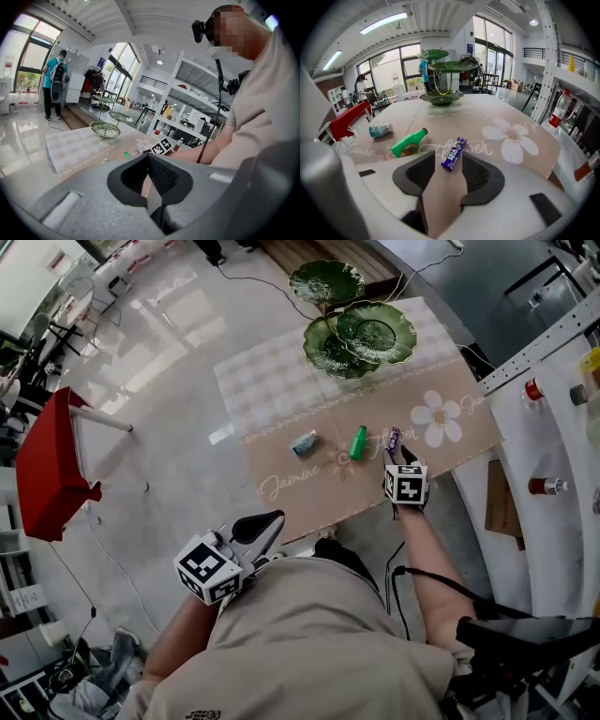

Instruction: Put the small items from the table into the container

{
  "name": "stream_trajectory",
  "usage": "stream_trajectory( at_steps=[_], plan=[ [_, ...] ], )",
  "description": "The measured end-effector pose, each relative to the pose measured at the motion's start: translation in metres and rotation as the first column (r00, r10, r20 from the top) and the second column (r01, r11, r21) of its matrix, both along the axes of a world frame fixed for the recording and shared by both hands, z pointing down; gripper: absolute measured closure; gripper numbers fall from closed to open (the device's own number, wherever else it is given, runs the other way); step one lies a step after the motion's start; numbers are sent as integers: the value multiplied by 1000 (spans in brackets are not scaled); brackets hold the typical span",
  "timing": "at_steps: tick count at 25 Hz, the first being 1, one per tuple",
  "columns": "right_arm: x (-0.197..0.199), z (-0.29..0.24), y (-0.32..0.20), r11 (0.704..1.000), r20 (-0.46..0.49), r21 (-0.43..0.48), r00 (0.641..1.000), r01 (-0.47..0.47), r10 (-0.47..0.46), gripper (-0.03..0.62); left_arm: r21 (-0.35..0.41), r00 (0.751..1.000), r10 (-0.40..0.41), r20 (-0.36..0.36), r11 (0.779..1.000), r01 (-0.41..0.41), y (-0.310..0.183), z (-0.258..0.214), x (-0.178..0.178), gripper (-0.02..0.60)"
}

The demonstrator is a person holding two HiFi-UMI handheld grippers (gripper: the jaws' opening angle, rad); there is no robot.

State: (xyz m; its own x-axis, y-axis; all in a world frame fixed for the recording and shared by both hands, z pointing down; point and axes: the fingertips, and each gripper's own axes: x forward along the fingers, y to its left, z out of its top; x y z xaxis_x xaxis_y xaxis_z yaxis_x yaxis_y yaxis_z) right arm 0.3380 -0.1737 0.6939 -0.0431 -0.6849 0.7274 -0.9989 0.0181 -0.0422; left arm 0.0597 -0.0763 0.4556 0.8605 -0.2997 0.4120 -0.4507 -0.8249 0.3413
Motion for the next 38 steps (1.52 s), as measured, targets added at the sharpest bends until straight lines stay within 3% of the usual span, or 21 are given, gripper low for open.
stream_trajectory(
  at_steps=[4, 10, 17, 21, 31, 38],
  plan=[
    [8, 20, -16, 999, 29, -33, 999, -19, 20, 414, -9, 999, -30, 16, 1000, 30, -7, 2, 9, 574],
    [4, 27, -27, 999, 22, -33, 999, 24, -23, 418, -13, 998, -63, 28, 998, 63, -16, 4, 15, 574],
    [7, 23, -24, 996, -21, -28, 996, 83, -84, 494, -4, 997, -72, 35, 997, 72, -22, 4, 21, 574],
    [10, 12, -22, 993, -42, -13, 993, 114, -115, 500, 2, 997, -72, 31, 997, 72, -25, 2, 23, 574],
    [20, -81, -43, 976, -20, 124, 984, 177, -176, 500, 23, 998, -69, 2, 997, 69, -30, -4, 30, 574],
    [24, -169, -89, 942, -26, 243, 973, 229, -230, 500, 26, 997, -78, -15, 997, 79, -29, -6, 28, 574]
  ],
)
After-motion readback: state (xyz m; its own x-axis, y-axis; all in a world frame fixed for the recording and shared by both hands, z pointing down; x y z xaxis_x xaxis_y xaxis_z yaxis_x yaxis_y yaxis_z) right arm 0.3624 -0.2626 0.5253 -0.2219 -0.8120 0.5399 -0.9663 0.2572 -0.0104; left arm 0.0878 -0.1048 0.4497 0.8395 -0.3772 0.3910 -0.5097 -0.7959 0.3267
